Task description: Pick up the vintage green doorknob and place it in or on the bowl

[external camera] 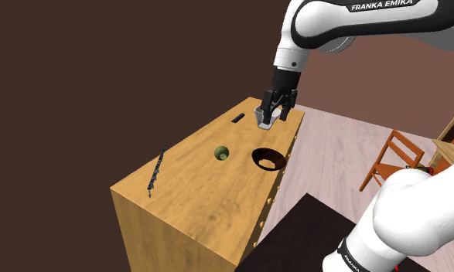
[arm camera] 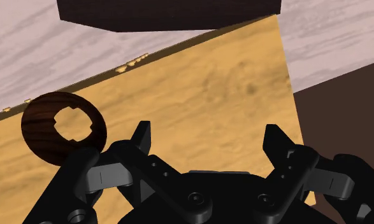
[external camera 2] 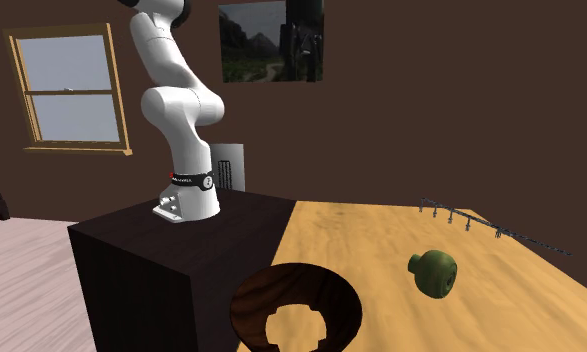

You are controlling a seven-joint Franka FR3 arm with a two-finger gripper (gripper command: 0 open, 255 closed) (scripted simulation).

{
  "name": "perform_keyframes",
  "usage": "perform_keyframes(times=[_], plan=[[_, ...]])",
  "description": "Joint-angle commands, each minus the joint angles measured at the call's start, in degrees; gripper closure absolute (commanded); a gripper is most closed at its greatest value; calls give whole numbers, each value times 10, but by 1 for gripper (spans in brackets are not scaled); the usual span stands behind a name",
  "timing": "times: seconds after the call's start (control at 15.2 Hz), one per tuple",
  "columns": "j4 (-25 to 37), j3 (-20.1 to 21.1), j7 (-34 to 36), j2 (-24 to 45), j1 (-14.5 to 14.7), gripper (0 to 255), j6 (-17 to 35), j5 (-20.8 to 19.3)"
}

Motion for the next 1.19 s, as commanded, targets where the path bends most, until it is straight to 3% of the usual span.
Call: perform_keyframes(times=[0.0,0.59,1.12], plan=[[8,-8,-7,38,-3,0,25,2],[82,-37,-38,228,-13,0,119,28],[196,-51,-68,407,-27,0,159,69]])
